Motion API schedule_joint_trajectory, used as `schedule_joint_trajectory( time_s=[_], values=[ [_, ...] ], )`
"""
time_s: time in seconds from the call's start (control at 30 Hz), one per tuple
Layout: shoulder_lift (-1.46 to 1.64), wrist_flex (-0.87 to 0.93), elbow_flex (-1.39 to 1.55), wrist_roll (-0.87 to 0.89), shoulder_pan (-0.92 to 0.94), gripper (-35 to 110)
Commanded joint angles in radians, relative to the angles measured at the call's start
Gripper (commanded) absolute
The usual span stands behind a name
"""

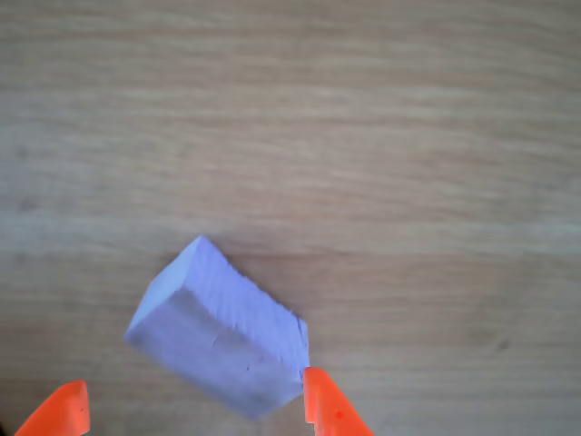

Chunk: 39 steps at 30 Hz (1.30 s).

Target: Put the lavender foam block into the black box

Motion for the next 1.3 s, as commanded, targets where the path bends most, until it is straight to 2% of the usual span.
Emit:
schedule_joint_trajectory(
  time_s=[0.0,0.33,0.73,0.87,1.0,1.07,1.27],
  values=[
    [0.003,-0.002,-0.071,-0.008,0.012,31],
    [-0.029,0.034,-0.107,-0.031,0.015,30],
    [-0.043,0.098,-0.152,-0.328,0.006,28],
    [-0.051,0.12,-0.169,-0.258,0.005,30],
    [-0.046,0.13,-0.169,-0.054,0.002,26],
    [-0.046,0.12,-0.169,0.02,0.0,28],
    [-0.048,0.12,-0.169,0.167,-0.002,31]
  ],
)
